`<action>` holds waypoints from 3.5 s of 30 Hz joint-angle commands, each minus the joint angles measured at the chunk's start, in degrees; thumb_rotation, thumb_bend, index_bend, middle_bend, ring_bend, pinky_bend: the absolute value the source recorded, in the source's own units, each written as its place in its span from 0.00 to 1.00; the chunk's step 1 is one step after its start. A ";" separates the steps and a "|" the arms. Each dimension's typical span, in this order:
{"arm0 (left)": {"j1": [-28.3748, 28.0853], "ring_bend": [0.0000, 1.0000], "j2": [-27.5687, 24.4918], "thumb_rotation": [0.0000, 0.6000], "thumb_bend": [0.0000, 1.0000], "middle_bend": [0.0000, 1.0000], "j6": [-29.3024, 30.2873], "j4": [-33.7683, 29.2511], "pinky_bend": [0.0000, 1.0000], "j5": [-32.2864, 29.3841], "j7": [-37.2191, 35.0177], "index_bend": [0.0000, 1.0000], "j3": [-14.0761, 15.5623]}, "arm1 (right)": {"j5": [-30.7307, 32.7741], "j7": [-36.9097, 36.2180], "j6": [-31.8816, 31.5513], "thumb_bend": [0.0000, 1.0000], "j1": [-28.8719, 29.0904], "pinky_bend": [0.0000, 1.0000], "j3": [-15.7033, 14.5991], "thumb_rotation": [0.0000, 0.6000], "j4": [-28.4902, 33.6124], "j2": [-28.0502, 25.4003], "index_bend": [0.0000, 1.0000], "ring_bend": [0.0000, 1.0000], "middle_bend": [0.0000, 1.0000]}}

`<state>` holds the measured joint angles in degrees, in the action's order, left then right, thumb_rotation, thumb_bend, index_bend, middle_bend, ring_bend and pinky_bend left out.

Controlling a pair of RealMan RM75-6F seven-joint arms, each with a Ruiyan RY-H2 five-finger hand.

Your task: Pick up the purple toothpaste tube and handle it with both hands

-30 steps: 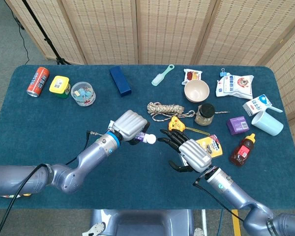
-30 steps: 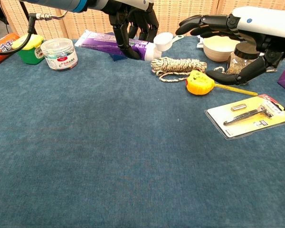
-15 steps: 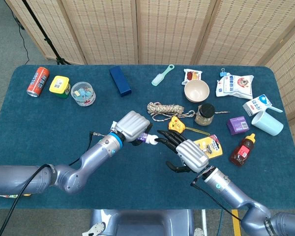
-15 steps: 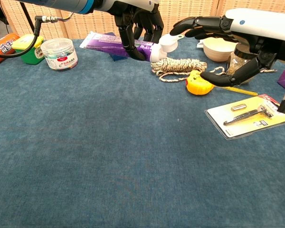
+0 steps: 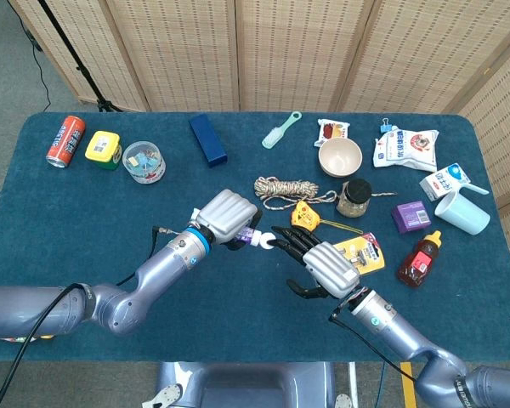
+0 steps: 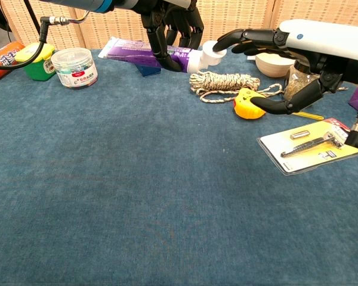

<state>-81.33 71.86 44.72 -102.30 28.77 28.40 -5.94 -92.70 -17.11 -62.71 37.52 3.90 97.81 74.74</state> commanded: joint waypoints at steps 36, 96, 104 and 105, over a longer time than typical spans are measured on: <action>3.77 0.55 -1.62 1.00 0.75 0.56 3.77 -2.25 0.58 5.87 0.00 0.60 0.60 | -0.09 -1.37 -2.57 0.46 -1.74 0.00 -1.13 1.00 -0.16 -1.12 0.10 0.00 0.00; 4.37 0.59 2.89 1.00 0.74 0.58 14.49 -7.80 0.62 0.04 10.17 0.60 -4.21 | 11.73 -53.22 -8.50 0.00 -11.30 0.00 8.16 0.36 -3.29 7.38 0.00 0.00 0.00; 2.66 0.59 5.32 1.00 0.73 0.59 15.99 -7.28 0.63 -2.80 12.60 0.61 -5.63 | 12.67 -52.52 -7.82 0.00 -11.04 0.00 9.41 0.36 -4.66 9.15 0.00 0.00 0.00; 2.36 0.59 5.85 1.00 0.73 0.59 16.31 -7.02 0.63 -3.24 13.00 0.61 -5.82 | 12.84 -52.52 -7.66 0.00 -10.99 0.00 9.58 0.36 -4.82 9.31 0.00 0.00 0.00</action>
<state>-78.52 77.08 60.64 -109.64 26.11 40.89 -11.39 -80.04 -69.68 -70.53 26.45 13.30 93.16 83.86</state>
